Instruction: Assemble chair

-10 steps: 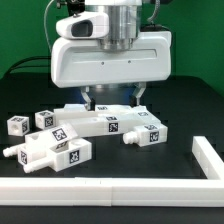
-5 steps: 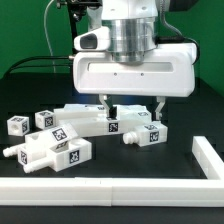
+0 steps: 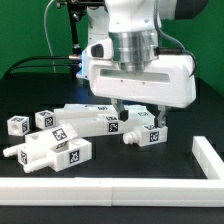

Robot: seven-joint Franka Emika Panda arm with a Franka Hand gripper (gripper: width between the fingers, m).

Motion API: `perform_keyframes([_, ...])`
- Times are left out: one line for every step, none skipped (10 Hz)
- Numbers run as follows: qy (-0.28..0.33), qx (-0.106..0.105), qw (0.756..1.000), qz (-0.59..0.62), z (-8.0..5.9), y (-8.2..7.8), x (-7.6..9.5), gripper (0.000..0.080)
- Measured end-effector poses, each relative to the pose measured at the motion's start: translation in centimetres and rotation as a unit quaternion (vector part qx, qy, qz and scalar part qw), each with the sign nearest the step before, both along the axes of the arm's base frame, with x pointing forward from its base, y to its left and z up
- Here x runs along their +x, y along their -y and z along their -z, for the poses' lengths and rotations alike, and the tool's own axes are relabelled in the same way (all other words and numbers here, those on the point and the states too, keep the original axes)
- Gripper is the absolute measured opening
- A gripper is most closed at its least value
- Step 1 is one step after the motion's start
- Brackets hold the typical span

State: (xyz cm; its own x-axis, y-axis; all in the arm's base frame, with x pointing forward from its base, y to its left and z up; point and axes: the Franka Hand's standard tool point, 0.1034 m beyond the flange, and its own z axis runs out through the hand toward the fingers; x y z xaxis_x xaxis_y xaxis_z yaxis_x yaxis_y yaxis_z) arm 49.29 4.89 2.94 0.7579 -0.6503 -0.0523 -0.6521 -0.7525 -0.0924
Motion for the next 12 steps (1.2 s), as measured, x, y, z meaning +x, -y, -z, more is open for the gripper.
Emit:
perform_keyframes([0.002,-0.002,1.000,0.000,0.7,-0.2,-0.2,0.0649])
perform_keyframes([-0.001,-0.004,1.000,-0.005,1.4,-0.7,-0.6,0.0649])
perform_keyframes([-0.007,-0.004,1.000,-0.008,2.0,-1.3,-1.0,0.0649])
perform_keyframes([-0.007,-0.004,1.000,-0.011,2.1,-1.6,-1.0,0.0649])
perform_keyframes([-0.007,-0.004,1.000,-0.013,2.1,-1.5,-1.0,0.0649])
perform_keyframes([-0.007,-0.004,1.000,-0.014,2.1,-1.5,-1.0,0.0528])
perform_keyframes([-0.007,-0.004,1.000,-0.014,2.1,-1.5,-1.0,0.0393])
perform_keyframes([-0.007,-0.004,1.000,-0.015,2.1,-1.5,-1.0,0.0393])
perform_keyframes([-0.011,-0.003,1.000,0.000,1.9,-1.6,-1.0,0.0281])
perform_keyframes([-0.019,0.001,0.999,0.034,1.1,-1.6,-0.7,0.0281])
perform_keyframes([-0.018,0.009,0.996,0.092,0.2,-1.8,-0.6,0.0281])
perform_keyframes([-0.021,0.019,0.987,0.158,-0.6,-2.2,-0.8,0.0281])
